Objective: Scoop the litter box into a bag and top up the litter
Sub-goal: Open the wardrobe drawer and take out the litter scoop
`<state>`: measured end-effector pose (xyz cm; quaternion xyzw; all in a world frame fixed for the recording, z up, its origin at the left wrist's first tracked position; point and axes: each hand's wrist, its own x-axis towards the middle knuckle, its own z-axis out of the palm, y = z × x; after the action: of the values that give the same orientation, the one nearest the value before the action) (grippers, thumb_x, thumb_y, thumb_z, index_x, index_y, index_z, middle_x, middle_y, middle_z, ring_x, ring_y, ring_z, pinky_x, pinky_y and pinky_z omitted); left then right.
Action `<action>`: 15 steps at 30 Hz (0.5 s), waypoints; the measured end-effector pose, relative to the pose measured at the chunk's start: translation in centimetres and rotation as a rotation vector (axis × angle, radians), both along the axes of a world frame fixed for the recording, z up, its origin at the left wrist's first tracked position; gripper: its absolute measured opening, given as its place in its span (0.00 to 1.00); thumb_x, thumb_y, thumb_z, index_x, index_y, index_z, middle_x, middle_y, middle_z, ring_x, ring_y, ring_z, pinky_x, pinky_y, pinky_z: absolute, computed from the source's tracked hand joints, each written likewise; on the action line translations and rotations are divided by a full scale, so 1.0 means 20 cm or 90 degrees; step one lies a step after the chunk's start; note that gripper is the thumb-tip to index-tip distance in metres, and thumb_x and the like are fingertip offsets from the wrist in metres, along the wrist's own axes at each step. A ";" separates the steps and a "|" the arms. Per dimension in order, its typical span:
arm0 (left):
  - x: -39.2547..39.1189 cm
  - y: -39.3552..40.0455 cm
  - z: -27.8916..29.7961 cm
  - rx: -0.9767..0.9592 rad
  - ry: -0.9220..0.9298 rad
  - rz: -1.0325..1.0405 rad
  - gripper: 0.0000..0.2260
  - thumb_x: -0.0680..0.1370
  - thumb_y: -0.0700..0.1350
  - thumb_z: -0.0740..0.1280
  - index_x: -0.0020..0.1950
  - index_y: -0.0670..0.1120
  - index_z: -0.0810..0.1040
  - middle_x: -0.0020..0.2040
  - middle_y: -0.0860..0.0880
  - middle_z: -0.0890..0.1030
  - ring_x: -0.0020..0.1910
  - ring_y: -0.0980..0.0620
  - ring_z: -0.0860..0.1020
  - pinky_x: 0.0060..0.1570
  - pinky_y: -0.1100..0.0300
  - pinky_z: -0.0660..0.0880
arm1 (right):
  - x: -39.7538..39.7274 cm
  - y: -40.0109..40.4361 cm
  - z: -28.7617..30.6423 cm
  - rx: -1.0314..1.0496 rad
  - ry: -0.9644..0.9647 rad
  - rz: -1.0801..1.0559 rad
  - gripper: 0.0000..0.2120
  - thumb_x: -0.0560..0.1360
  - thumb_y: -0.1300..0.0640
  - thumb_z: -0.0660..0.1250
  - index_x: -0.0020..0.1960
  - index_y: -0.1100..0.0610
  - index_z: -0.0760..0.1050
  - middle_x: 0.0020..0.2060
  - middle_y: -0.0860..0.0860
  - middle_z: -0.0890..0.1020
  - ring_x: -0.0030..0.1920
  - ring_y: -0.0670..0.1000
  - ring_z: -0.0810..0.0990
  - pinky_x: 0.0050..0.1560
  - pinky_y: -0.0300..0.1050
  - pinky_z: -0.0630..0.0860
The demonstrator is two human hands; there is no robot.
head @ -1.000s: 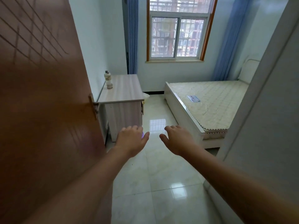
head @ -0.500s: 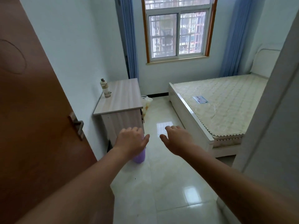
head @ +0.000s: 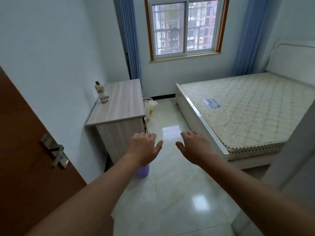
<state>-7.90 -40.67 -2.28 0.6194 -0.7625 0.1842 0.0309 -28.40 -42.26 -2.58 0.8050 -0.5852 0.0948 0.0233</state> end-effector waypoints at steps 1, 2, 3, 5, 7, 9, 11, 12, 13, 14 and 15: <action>0.01 -0.08 -0.02 0.000 0.004 -0.009 0.22 0.81 0.60 0.48 0.53 0.48 0.75 0.49 0.48 0.81 0.45 0.47 0.78 0.44 0.55 0.67 | 0.01 -0.07 -0.02 0.008 0.002 -0.006 0.21 0.80 0.42 0.53 0.65 0.55 0.70 0.62 0.52 0.77 0.64 0.55 0.72 0.59 0.49 0.68; 0.02 -0.16 -0.04 0.001 0.014 -0.019 0.24 0.80 0.60 0.46 0.54 0.48 0.76 0.49 0.48 0.81 0.46 0.47 0.78 0.45 0.55 0.68 | 0.02 -0.14 -0.04 0.018 0.005 -0.010 0.21 0.80 0.42 0.53 0.65 0.55 0.70 0.62 0.52 0.77 0.64 0.55 0.72 0.60 0.49 0.68; 0.03 -0.25 -0.06 0.007 0.027 -0.032 0.26 0.80 0.61 0.44 0.55 0.48 0.76 0.49 0.48 0.81 0.46 0.48 0.78 0.47 0.54 0.69 | 0.03 -0.21 -0.05 0.028 0.009 -0.015 0.21 0.80 0.42 0.53 0.64 0.55 0.70 0.61 0.52 0.77 0.63 0.55 0.72 0.59 0.49 0.68; 0.05 -0.43 -0.10 0.021 0.056 -0.069 0.27 0.80 0.61 0.43 0.57 0.48 0.75 0.51 0.49 0.81 0.48 0.48 0.78 0.50 0.54 0.71 | 0.05 -0.34 -0.05 0.038 0.015 -0.034 0.21 0.80 0.42 0.52 0.63 0.55 0.70 0.59 0.52 0.78 0.62 0.55 0.72 0.57 0.49 0.69; 0.04 -0.61 -0.12 0.037 0.082 -0.107 0.25 0.81 0.61 0.46 0.60 0.47 0.75 0.54 0.48 0.81 0.50 0.48 0.78 0.54 0.53 0.72 | 0.04 -0.47 -0.04 0.038 0.018 -0.064 0.21 0.80 0.42 0.52 0.63 0.55 0.70 0.59 0.52 0.78 0.61 0.55 0.73 0.55 0.49 0.69; 0.00 -0.78 -0.12 0.038 0.098 -0.139 0.25 0.81 0.61 0.47 0.61 0.47 0.75 0.55 0.48 0.80 0.52 0.48 0.77 0.54 0.53 0.71 | 0.01 -0.59 -0.03 0.029 0.014 -0.095 0.21 0.80 0.42 0.53 0.63 0.55 0.70 0.59 0.52 0.78 0.61 0.55 0.72 0.55 0.49 0.70; -0.06 -0.93 -0.12 0.034 0.108 -0.161 0.27 0.80 0.62 0.44 0.60 0.47 0.75 0.54 0.48 0.81 0.51 0.48 0.77 0.53 0.53 0.71 | -0.04 -0.70 -0.01 0.030 0.014 -0.126 0.22 0.80 0.42 0.52 0.64 0.56 0.70 0.60 0.53 0.78 0.62 0.55 0.72 0.57 0.50 0.70; -0.10 -1.00 -0.12 0.031 0.114 -0.171 0.29 0.79 0.62 0.42 0.59 0.47 0.75 0.54 0.48 0.81 0.51 0.48 0.77 0.52 0.53 0.71 | -0.08 -0.74 -0.01 0.032 0.016 -0.142 0.22 0.80 0.42 0.52 0.64 0.56 0.70 0.60 0.53 0.78 0.62 0.55 0.72 0.58 0.50 0.70; -0.14 -1.06 -0.11 0.027 0.123 -0.183 0.31 0.78 0.62 0.40 0.58 0.47 0.76 0.53 0.48 0.81 0.50 0.48 0.77 0.51 0.54 0.70 | -0.11 -0.78 -0.01 0.034 0.018 -0.157 0.22 0.80 0.42 0.52 0.65 0.56 0.70 0.60 0.53 0.78 0.62 0.56 0.72 0.58 0.51 0.70; -0.18 -1.11 -0.11 0.024 0.133 -0.195 0.32 0.77 0.63 0.39 0.58 0.47 0.76 0.53 0.48 0.81 0.50 0.48 0.78 0.50 0.54 0.70 | -0.15 -0.83 -0.01 0.035 0.020 -0.169 0.22 0.80 0.42 0.52 0.65 0.56 0.70 0.61 0.53 0.77 0.63 0.56 0.72 0.59 0.51 0.70; -0.23 -1.16 -0.11 0.024 0.138 -0.208 0.33 0.76 0.63 0.38 0.58 0.47 0.76 0.53 0.48 0.81 0.50 0.47 0.78 0.50 0.54 0.69 | -0.19 -0.87 -0.02 0.037 0.024 -0.181 0.22 0.80 0.42 0.52 0.65 0.56 0.70 0.61 0.53 0.77 0.63 0.55 0.72 0.59 0.51 0.70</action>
<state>-12.55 -63.94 -4.54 0.5043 -0.8483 0.0948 0.1309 -32.18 -59.67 -2.92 0.7158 -0.6954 0.0586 0.0242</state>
